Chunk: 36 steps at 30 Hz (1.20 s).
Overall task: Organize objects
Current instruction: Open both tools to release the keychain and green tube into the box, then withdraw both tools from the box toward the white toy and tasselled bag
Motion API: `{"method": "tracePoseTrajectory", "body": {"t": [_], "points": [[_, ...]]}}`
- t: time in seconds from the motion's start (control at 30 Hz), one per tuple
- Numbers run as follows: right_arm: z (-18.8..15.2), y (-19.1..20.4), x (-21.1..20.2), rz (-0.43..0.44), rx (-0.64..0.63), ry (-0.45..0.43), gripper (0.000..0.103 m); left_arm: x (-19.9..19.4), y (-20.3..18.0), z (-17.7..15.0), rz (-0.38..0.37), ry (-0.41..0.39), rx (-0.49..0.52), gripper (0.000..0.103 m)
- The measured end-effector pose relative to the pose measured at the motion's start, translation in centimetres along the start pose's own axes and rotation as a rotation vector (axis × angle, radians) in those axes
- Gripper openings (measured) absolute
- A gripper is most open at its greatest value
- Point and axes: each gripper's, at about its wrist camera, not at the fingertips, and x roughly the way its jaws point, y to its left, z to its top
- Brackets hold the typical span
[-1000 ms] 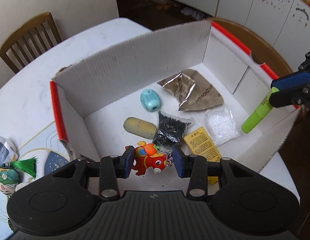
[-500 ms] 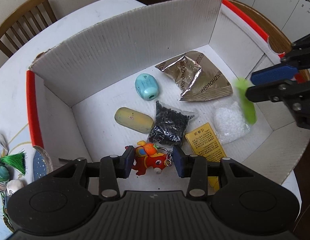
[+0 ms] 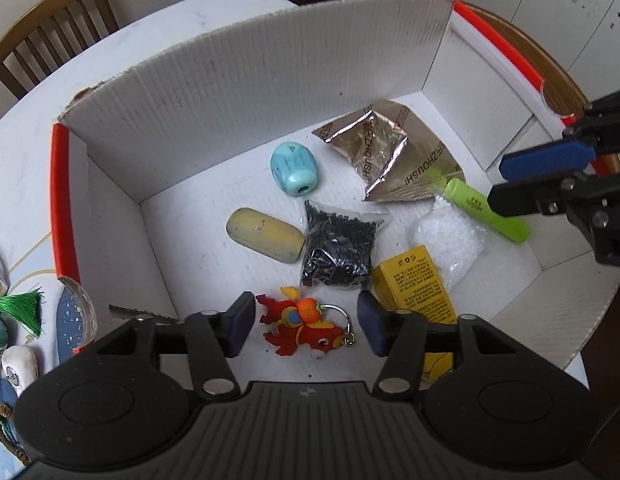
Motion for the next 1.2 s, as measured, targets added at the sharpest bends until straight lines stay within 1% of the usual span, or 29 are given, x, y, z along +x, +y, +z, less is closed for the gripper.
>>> {"method": "tracePoseTrajectory", "body": {"t": [0.27,0.47,0.67,0.73,0.83,1.0,1.07,1.1,1.13,1.2], "points": [[-0.7,0.0,-1.7,0.044,0.042,-0.053,0.023,-2.6,0.2,-0.6,-0.016,-0.080,-0.027,0.058],[-1.2,0.5,-3.1,0.039,0.060,-0.092,0.029,-5.1,0.4,-1.4,-0.030,-0.151,-0.045,0.058],[-1.5,0.8,-4.7,0.044,0.088,-0.134,0.038,-8.2,0.6,-2.8,-0.036,-0.227,-0.046,0.058],[-1.7,1.0,-5.1,0.042,0.098,-0.147,0.045,-9.2,0.7,-3.4,-0.033,-0.251,-0.046,0.058],[-1.8,1.4,-5.7,0.045,0.115,-0.165,0.046,-10.6,1.2,-4.3,-0.037,-0.280,-0.049,0.058],[-1.7,3.1,-6.8,0.046,0.113,-0.197,0.047,-12.8,2.6,-6.1,-0.040,-0.329,-0.061,0.058],[-1.7,4.0,-7.1,0.050,0.108,-0.211,0.051,-13.6,3.3,-6.9,-0.032,-0.347,-0.067,0.058],[-1.6,4.5,-7.3,0.050,0.108,-0.220,0.057,-13.9,3.7,-7.3,-0.026,-0.355,-0.071,0.063],[-1.6,5.0,-7.4,0.050,0.107,-0.229,0.060,-14.2,4.1,-7.6,-0.019,-0.364,-0.078,0.065],[-1.4,6.1,-7.6,0.045,0.105,-0.245,0.060,-14.8,4.9,-8.4,-0.014,-0.381,-0.085,0.065]]}}
